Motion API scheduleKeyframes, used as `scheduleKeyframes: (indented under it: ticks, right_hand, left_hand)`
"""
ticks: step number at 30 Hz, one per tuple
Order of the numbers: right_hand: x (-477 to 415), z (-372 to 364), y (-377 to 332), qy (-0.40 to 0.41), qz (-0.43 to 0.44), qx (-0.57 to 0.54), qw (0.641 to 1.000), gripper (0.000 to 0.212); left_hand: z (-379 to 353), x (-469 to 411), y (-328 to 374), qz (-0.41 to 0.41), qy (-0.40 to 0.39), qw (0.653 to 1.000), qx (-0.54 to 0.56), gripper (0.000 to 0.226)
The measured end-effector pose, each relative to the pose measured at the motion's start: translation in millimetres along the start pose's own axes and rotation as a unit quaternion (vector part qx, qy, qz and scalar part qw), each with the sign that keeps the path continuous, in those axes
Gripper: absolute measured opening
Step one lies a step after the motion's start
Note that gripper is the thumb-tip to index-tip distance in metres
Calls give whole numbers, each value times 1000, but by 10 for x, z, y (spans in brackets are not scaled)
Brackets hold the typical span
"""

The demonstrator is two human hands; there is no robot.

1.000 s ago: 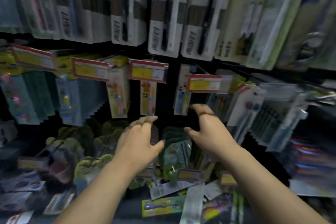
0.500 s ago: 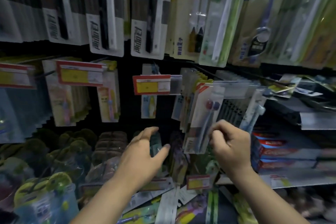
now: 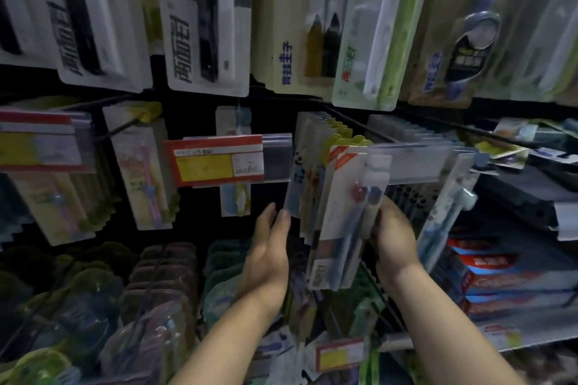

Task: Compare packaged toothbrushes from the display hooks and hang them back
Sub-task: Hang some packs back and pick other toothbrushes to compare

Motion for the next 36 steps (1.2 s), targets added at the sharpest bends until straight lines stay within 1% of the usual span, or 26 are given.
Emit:
scheduleKeyframes:
  ticks: [1,3,4,8,10,11,13,14,16,20,23,24,26,27,30,34,36]
  right_hand:
    - [-10,-25,-15,-20,2,-10,1000,37]
    - [-45,-78,-71,-54,10,-11,998,34]
    - [-66,-112,-100,-63,11,-8,998,33]
    - [-159,-176,-126,-75,-15,-21,997,32]
    - [-216,-192,-110,-76,-25,-16,997,33]
    - [-251,-188,-75,-78,-34,-15,996,34]
    - [-270,-195,-50,-92,-38,-24,995,37]
    - [-279,-195,-22,-96,-41,-38,994,38]
    - [-294,-178,27,-86,-50,-71,992,38]
    - [-231,-270,-7,-92,-41,-129,986,31]
    - [-136,-316,-44,-102,-21,-139,985,31]
    - [-117,-320,-45,-110,-12,-134,985,39]
    - [-73,-323,-41,-137,-4,-123,983,64]
    - [-54,-311,-24,-143,-1,-125,982,72]
    - [-28,-302,-6,-156,16,-148,977,99]
    - [-2,-316,3,-154,9,-151,976,120]
    - [16,-304,-18,-152,11,-153,976,118]
  left_hand:
    - [-33,-39,-10,-7,-11,1000,9,58]
    - [-118,-93,-3,-22,-46,998,29,72]
    - [-160,-119,13,-31,-60,997,40,75]
    - [-333,-294,105,-45,-87,991,89,70]
    - [-418,-422,132,-67,-99,988,94,62]
    - [-443,-467,146,-81,-104,986,98,71]
    - [-489,-545,128,-88,-115,984,102,102]
    - [-506,-570,110,-87,-121,983,103,110]
    - [-535,-601,96,-90,-134,981,107,113]
    - [-545,-590,69,-96,-137,980,105,111]
    - [-551,-519,62,-98,-132,980,116,111]
    - [-557,-486,77,-99,-132,980,115,107]
    - [-567,-432,106,-101,-131,980,112,98]
    - [-567,-407,120,-105,-127,980,112,96]
    - [-576,-282,171,-122,-127,977,118,105]
    - [-598,-164,135,-121,-137,979,89,107]
    - [-606,-142,132,-120,-133,981,70,117]
Point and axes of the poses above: each hand's wrist, its own x-axis away from the middle knuckle, its own z-axis out of the back of the hand, y = z × x, the point moved 7 cm from there along -x, towards the middle knuckle, and after that the axes turned 12 degrees about -y, right-handed, at the moved point
